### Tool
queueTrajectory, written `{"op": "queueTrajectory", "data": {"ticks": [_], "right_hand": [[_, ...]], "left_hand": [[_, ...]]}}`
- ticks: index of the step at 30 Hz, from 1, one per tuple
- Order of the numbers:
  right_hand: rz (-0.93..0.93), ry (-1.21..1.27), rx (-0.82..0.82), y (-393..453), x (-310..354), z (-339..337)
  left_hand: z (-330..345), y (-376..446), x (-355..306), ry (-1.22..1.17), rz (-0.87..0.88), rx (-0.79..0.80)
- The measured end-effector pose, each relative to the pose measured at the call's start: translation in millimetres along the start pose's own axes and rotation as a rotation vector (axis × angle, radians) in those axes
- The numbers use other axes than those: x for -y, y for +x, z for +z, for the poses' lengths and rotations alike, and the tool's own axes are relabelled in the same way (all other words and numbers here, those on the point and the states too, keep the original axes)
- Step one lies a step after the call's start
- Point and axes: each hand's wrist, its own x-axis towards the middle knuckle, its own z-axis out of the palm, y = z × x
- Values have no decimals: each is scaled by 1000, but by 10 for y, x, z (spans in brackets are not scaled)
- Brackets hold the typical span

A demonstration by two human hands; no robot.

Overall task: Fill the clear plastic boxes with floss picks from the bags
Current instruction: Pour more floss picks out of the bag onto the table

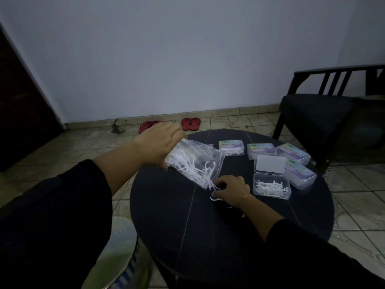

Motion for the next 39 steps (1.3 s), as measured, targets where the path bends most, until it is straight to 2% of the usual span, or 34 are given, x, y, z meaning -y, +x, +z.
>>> {"op": "queueTrajectory", "data": {"ticks": [7, 12, 16, 26, 31, 39], "right_hand": [[2, -50, 7, -14, 83, -8], [57, 39, -30, 10, 53, 58], [63, -38, -52, 25, 0, 5], [43, -150, -55, -4, 19, -20], [-2, -180, 34, -21, 34, 33], [43, -46, -51, 34, 12, 81]], "left_hand": [[-67, 6, -34, 6, -11, 19], [-57, 14, -24, 23, -9, 24], [-18, 11, 5, 51, 2, 40], [-5, 47, 0, 4, 19, -74], [-85, 43, -49, 21, 21, -13], [-139, 42, -36, -25, -7, 82]]}}
